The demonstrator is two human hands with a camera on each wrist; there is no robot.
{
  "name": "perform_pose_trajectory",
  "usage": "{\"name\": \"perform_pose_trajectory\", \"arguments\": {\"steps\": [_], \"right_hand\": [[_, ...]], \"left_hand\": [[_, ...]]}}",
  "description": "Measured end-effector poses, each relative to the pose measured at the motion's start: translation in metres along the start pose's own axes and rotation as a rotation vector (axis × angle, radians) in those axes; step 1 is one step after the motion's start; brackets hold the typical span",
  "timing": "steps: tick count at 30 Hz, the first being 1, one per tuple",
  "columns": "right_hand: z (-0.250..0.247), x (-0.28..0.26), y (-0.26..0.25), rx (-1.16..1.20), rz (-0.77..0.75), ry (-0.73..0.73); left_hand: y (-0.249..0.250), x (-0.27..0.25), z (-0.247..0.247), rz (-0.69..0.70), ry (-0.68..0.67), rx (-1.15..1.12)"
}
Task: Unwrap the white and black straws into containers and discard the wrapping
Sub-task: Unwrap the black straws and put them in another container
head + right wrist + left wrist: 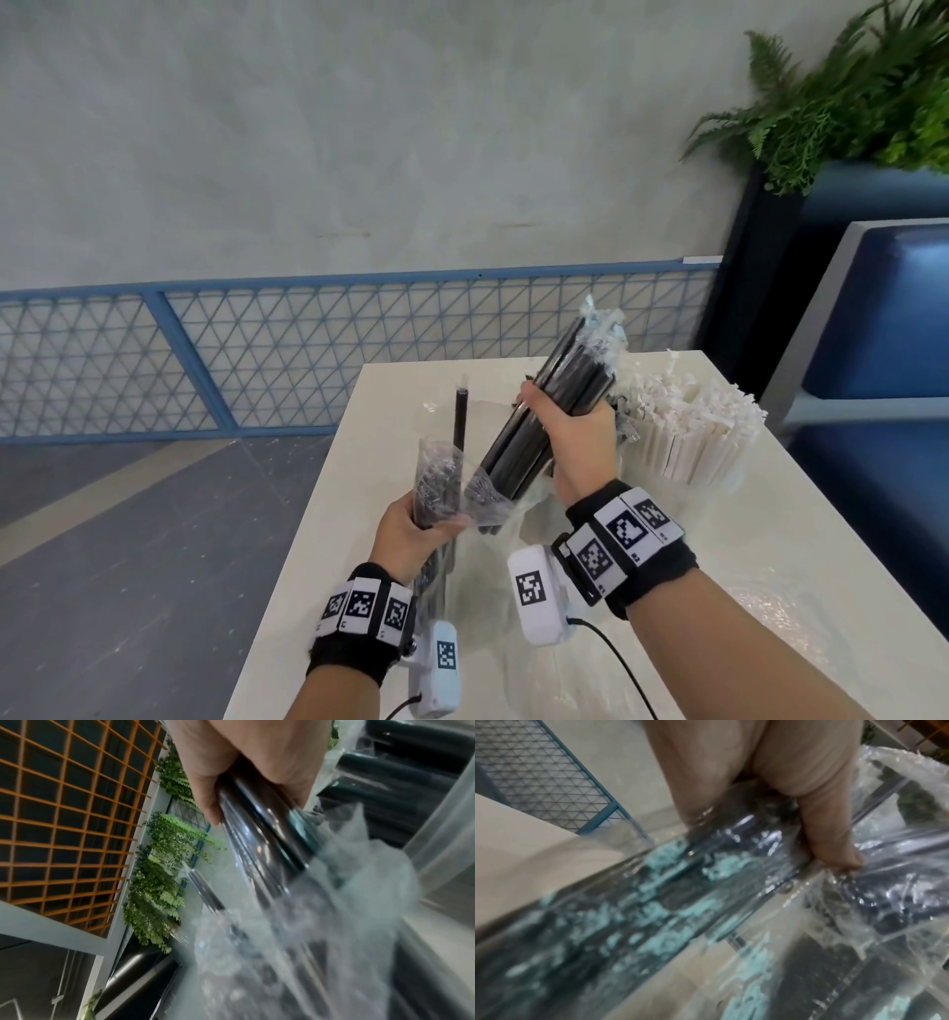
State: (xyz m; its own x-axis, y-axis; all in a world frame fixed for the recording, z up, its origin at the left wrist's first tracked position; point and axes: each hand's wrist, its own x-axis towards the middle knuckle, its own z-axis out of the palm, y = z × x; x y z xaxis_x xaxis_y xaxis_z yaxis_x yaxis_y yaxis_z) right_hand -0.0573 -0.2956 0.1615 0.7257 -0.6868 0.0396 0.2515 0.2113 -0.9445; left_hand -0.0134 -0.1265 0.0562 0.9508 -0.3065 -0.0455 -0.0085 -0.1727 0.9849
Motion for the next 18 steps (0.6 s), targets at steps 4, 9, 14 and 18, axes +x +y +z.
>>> {"name": "perform_pose_trajectory", "arguments": {"steps": [4,9,14,18], "right_hand": [[-0.007,0.008,-0.025,0.120,-0.030,0.084],[-0.013,0.012,-0.053,0.110,-0.178,0.133],[-0.016,0.014,-0.049,-0.147,-0.340,0.121],[-0.015,0.012,-0.017,-0.336,-0.294,0.063]], "left_hand": [[-0.007,0.002,-0.005,-0.023,0.061,-0.025],[-0.008,0.003,-0.005,-0.012,0.145,-0.043],[-0.007,0.002,-0.011,-0.004,0.236,-0.130],[-0.004,0.002,-0.007,0.008,0.186,-0.145]]}}
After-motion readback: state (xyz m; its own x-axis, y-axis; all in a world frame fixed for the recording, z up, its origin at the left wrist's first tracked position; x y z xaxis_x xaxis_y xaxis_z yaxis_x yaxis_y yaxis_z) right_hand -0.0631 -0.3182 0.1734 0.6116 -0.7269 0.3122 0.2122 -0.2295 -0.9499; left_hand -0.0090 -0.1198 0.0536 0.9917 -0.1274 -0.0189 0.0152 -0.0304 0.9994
